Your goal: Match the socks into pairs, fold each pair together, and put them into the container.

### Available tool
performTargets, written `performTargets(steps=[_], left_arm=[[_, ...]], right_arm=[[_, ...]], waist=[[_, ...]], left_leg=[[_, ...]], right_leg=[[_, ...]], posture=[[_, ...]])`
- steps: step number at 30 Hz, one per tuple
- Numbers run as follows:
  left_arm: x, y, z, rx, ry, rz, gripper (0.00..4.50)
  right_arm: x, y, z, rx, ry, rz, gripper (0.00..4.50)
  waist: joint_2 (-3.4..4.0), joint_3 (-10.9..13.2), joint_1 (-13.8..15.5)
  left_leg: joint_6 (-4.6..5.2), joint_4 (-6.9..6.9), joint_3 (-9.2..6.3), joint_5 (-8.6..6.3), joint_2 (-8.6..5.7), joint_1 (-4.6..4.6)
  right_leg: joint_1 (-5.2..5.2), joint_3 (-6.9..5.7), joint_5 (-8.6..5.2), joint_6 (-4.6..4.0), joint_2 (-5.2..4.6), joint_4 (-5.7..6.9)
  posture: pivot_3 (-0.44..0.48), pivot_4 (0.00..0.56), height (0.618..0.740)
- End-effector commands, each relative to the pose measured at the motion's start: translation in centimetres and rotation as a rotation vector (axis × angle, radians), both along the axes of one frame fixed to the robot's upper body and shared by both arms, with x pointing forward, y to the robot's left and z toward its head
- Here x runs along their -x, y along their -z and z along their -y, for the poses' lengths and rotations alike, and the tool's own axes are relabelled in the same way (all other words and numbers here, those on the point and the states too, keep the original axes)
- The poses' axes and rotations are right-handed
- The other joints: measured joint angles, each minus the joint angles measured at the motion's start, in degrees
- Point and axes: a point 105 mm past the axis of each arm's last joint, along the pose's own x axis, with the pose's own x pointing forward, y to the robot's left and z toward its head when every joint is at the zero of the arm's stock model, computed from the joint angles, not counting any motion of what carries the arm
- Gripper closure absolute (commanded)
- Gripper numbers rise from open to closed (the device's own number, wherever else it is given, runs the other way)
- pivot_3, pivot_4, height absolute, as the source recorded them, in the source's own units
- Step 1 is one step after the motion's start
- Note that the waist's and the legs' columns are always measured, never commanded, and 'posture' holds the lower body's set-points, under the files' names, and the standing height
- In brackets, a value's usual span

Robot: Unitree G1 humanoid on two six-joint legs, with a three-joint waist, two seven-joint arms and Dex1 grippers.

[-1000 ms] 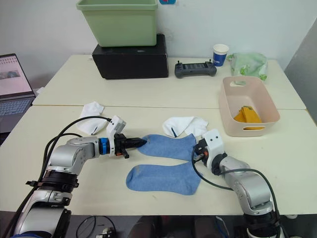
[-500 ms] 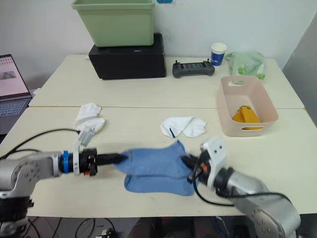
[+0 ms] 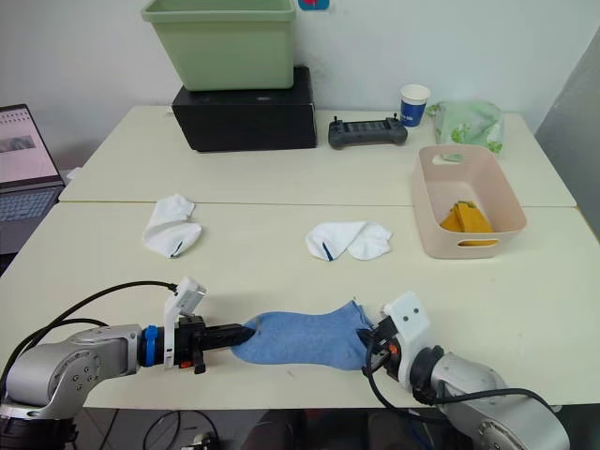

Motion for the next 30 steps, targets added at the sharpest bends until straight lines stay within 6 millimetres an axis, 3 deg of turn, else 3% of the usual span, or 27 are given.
performTargets(steps=[1,5,6,9,15,18,22,24,27,30], left_arm=[[0.1,0.1,0.4,-0.020,0.012,0.016,4.47],[0.1,-0.2,0.7,0.010,0.013,0.002,4.47],[0.2,-0.2,0.8,0.010,0.018,-0.003,4.50],[0.2,-0.4,0.6,0.006,0.023,0.013,3.86],[0.0,-2.8,-0.6,0.003,0.037,0.120,1.98],[-0.1,-4.5,-1.5,0.029,0.046,0.152,1.97],[-1.5,-6.4,-3.1,0.002,0.029,0.234,1.97],[-2.1,-7.4,-2.7,0.020,0.060,0.272,2.15],[-1.9,-7.3,-0.5,-0.016,0.205,0.322,2.88],[-0.6,-6.1,2.5,-0.044,0.422,0.348,3.84]], right_arm=[[-0.4,-0.4,0.0,0.008,0.006,0.035,4.50],[-0.8,-0.6,0.0,-0.004,0.020,0.037,4.50],[-0.9,-0.6,0.1,-0.006,0.025,0.040,4.13],[-1.4,-0.9,0.5,-0.001,0.059,0.061,3.41],[-1.9,-3.2,1.3,-0.043,0.091,0.155,1.28],[-1.7,-5.1,0.7,-0.070,0.033,0.245,0.24],[-1.5,-6.1,-0.6,-0.019,-0.093,0.320,0.24],[-1.4,-6.1,-1.3,-0.005,-0.144,0.332,0.22],[-1.8,-5.6,-2.4,-0.001,-0.189,0.334,0.83],[-1.9,-4.3,-3.9,0.045,-0.287,0.325,1.87]], waist=[[0.00,0.0,0.1],[0.00,0.0,0.2],[0.00,0.0,0.2],[0.00,0.0,0.2],[0.00,0.0,0.2],[0.03,0.0,0.1],[0.06,0.0,0.2],[0.04,0.0,0.2],[0.04,0.0,0.3],[0.05,0.0,0.2]], left_leg=[[0.00,-0.01,0.00,0.00,0.00,0.02],[0.00,0.00,0.00,0.00,0.00,0.04],[0.00,0.00,0.00,0.00,0.00,0.04],[0.00,-0.01,0.00,0.00,0.00,0.05],[0.00,-0.03,0.00,0.00,0.00,0.07],[0.00,-0.05,0.01,0.00,0.02,0.07],[0.00,-0.06,0.01,-0.01,0.01,0.11],[0.01,-0.06,0.01,-0.01,0.00,0.14],[0.01,-0.06,0.01,-0.01,0.00,0.13],[0.00,-0.06,0.09,-0.01,0.00,0.15]], right_leg=[[0.02,0.00,0.00,0.00,0.00,-0.02],[0.06,0.00,0.00,0.00,0.00,-0.04],[0.06,0.00,0.00,0.00,0.00,-0.04],[0.07,0.01,0.00,0.00,0.00,-0.04],[0.08,0.01,0.00,0.00,0.00,-0.04],[0.04,0.02,0.00,0.00,0.01,-0.03],[0.09,0.00,0.00,0.00,0.01,-0.07],[0.14,-0.01,0.00,0.00,0.01,-0.10],[0.16,-0.01,0.00,0.00,0.01,-0.15],[0.17,0.07,0.00,0.00,0.01,-0.15]], posture=[[0.000,0.150,0.725],[0.000,0.150,0.725],[0.000,0.150,0.725],[0.000,0.150,0.725],[0.000,0.150,0.725],[0.000,0.150,0.725],[0.000,0.150,0.725],[0.000,0.150,0.725],[0.000,0.150,0.725],[0.000,0.150,0.725]])
